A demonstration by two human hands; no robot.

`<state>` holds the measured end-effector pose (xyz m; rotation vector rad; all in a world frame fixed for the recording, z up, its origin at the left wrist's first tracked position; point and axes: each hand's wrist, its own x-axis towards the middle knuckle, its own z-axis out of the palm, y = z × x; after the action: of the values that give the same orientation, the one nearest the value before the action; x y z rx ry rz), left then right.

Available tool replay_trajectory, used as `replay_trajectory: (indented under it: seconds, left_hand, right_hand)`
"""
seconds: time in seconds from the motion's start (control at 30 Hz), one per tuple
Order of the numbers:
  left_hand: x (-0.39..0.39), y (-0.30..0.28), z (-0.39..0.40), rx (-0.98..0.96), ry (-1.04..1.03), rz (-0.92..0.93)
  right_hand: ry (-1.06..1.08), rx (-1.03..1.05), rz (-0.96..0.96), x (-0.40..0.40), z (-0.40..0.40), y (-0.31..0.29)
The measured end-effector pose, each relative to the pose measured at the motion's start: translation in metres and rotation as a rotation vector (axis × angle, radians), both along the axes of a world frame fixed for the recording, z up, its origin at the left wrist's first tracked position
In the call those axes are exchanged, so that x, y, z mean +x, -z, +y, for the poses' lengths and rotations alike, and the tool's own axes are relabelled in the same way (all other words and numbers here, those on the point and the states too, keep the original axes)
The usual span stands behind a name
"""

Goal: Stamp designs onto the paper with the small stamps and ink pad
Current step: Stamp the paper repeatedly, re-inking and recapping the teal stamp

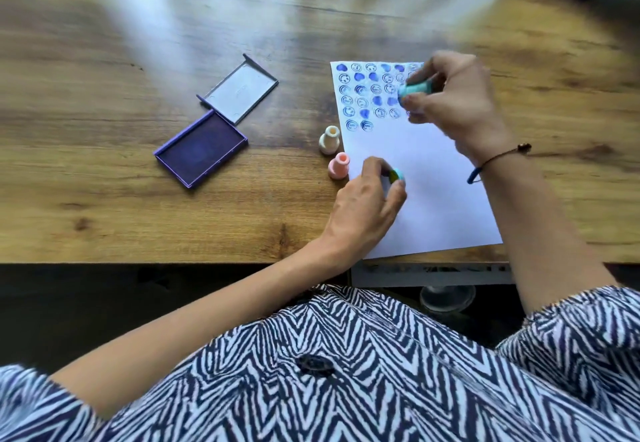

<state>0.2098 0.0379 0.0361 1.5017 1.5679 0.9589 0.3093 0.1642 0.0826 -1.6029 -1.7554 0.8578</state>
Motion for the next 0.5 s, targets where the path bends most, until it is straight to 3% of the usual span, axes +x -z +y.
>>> replay_trajectory:
  seconds: [0.5]
  left_hand:
    - [-0.001, -0.002, 0.003, -0.089, -0.077, -0.174]
  right_hand:
    - [0.000, -0.232, 0.296, 0.016, -0.043, 0.003]
